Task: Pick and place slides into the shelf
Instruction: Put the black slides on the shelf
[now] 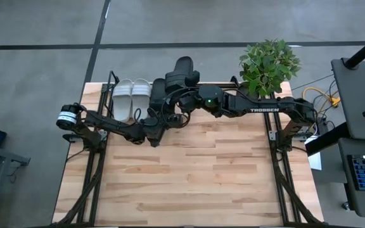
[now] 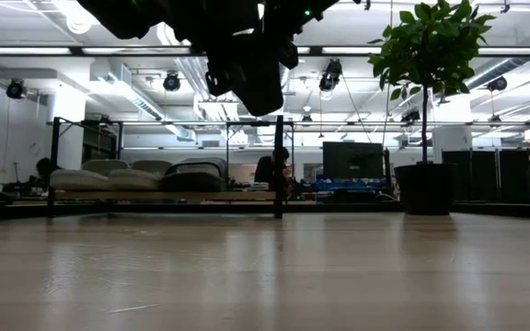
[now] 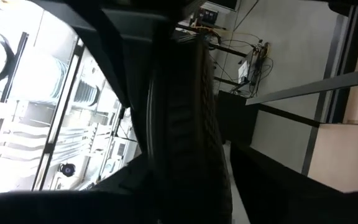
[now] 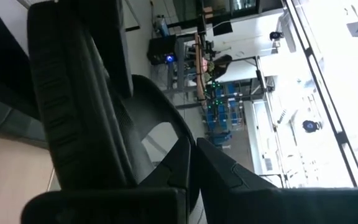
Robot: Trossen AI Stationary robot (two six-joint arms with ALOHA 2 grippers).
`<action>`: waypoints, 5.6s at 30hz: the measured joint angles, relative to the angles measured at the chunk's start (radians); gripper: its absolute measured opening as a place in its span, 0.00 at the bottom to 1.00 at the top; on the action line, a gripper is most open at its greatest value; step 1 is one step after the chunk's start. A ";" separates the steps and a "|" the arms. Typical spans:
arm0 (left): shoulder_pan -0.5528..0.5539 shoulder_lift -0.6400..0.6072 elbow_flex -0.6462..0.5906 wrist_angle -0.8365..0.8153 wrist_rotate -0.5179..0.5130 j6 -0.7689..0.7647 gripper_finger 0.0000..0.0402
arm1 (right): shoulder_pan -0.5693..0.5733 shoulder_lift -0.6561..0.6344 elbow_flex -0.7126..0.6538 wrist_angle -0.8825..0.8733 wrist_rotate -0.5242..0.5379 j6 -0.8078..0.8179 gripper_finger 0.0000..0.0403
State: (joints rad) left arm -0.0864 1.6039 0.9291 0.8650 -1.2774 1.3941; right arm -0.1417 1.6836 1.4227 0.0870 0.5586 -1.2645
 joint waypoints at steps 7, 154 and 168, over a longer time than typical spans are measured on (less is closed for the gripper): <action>0.000 -0.003 -0.004 0.000 -0.025 -0.001 0.50 | -0.005 0.000 0.000 0.001 -0.002 0.004 0.03; -0.089 -0.572 -0.432 0.000 -0.132 -0.314 0.51 | 0.001 0.133 -0.500 0.641 0.028 0.347 0.34; -0.089 -0.572 -0.432 0.000 -0.135 -0.314 0.51 | 0.026 0.118 -0.331 0.259 0.022 0.594 0.37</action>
State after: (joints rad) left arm -0.1753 1.0317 0.4969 0.8650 -1.4124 1.0801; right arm -0.1157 1.8019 1.0921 0.3461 0.5803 -0.6705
